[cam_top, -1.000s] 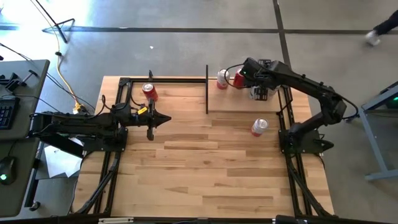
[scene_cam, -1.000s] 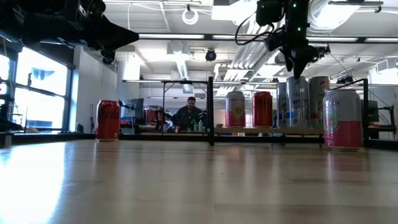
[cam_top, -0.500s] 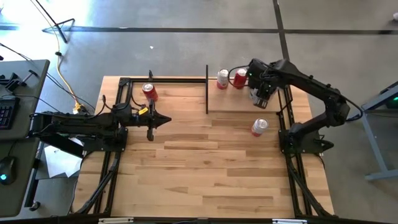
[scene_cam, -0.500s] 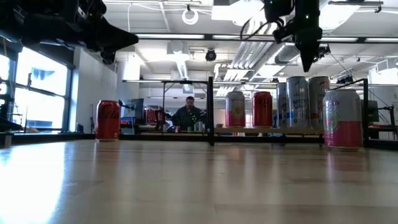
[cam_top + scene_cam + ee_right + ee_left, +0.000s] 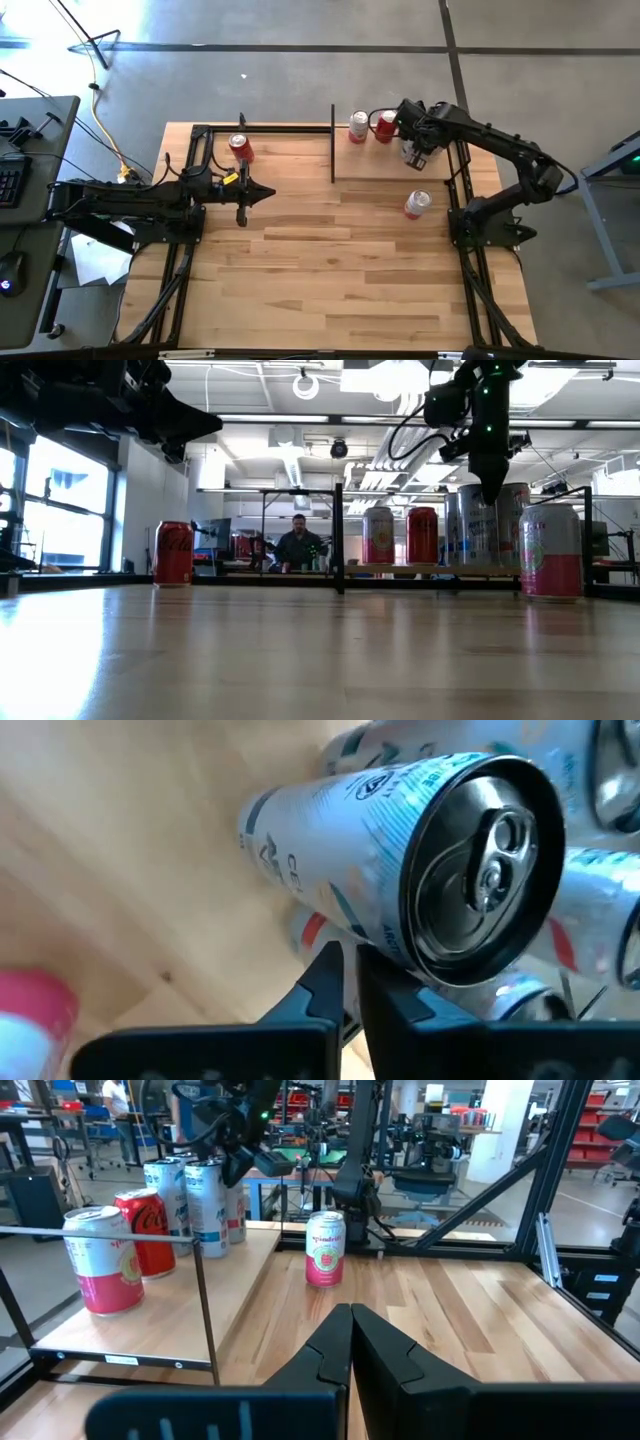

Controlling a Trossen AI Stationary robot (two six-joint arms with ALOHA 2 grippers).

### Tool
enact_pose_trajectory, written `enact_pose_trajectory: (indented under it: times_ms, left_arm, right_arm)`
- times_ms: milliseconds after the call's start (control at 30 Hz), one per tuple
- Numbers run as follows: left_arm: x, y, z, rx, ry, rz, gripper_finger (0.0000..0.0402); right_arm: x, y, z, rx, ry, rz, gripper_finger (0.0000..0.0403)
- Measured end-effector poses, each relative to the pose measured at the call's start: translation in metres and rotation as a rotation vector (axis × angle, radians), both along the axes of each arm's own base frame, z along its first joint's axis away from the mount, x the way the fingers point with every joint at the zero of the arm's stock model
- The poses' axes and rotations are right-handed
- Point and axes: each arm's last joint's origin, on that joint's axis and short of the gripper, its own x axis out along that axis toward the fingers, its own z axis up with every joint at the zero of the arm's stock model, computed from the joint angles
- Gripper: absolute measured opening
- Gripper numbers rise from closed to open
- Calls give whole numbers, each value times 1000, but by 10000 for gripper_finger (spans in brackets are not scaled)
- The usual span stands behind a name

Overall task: Place canned beverage on shelf
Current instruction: Put the white and blue soda can on the shelf aligned with the other white and blue soda can, then put the red soda can on the shelf aligned with the other red soda can

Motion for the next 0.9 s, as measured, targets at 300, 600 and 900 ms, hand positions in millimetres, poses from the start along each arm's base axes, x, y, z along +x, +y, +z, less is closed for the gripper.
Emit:
enact_pose_trajectory:
  times_ms: [300,600,900]
  left_arm:
    - [1,1,4,46,11,15,0]
    - [-2,9,62,67,417,162,0]
    - [-12,39,101,-47,852,429,1]
  right_arm:
    - [4,7,7,-60,-52,24,4]
    - [5,60,46,-212,-379,149,0]
    - [9,104,33,-301,-767,361,0]
